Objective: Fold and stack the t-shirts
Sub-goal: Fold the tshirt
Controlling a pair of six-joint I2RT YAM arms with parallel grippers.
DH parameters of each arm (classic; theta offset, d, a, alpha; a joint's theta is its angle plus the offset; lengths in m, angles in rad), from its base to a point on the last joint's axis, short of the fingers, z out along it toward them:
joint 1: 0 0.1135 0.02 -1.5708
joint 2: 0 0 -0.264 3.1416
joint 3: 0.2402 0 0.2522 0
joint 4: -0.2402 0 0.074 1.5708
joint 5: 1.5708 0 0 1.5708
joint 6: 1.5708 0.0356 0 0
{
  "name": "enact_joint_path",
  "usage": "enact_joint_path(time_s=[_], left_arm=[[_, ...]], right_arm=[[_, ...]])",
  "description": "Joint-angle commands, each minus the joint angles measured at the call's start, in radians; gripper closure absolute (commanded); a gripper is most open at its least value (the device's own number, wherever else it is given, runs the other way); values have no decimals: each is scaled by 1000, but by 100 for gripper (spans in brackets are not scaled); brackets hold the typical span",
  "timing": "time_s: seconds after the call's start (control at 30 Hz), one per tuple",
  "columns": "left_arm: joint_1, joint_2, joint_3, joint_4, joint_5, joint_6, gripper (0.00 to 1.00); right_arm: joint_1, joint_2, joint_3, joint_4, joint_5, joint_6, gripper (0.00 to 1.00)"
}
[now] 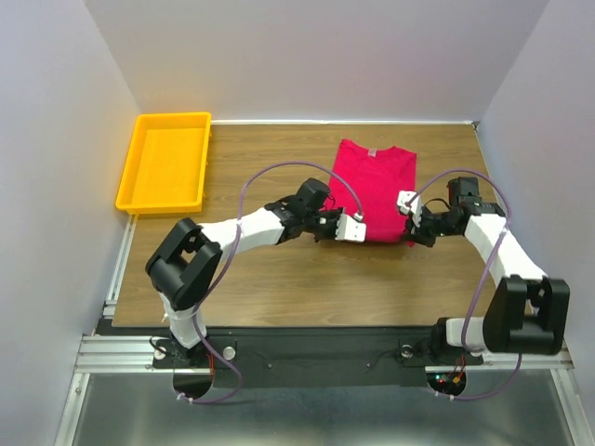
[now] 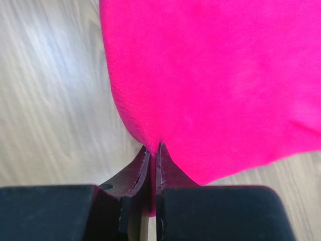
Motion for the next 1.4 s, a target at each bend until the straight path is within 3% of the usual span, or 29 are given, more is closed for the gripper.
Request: enact_joint_path(time_s=[0.0, 0.43, 0.97, 1.37], left_arm=[[-21, -130, -37, -69, 61, -52, 100], [-41, -319, 34, -227, 43, -52, 100], [5, -47, 359, -306, 10, 85, 100], [57, 27, 442, -319, 12, 117, 100]], right_arm=[[3, -128, -9, -102, -64, 114, 99], [3, -343, 82, -234, -118, 362, 99], [2, -242, 126, -111, -7, 530, 99], [-4, -87, 201, -9, 31, 600, 100]])
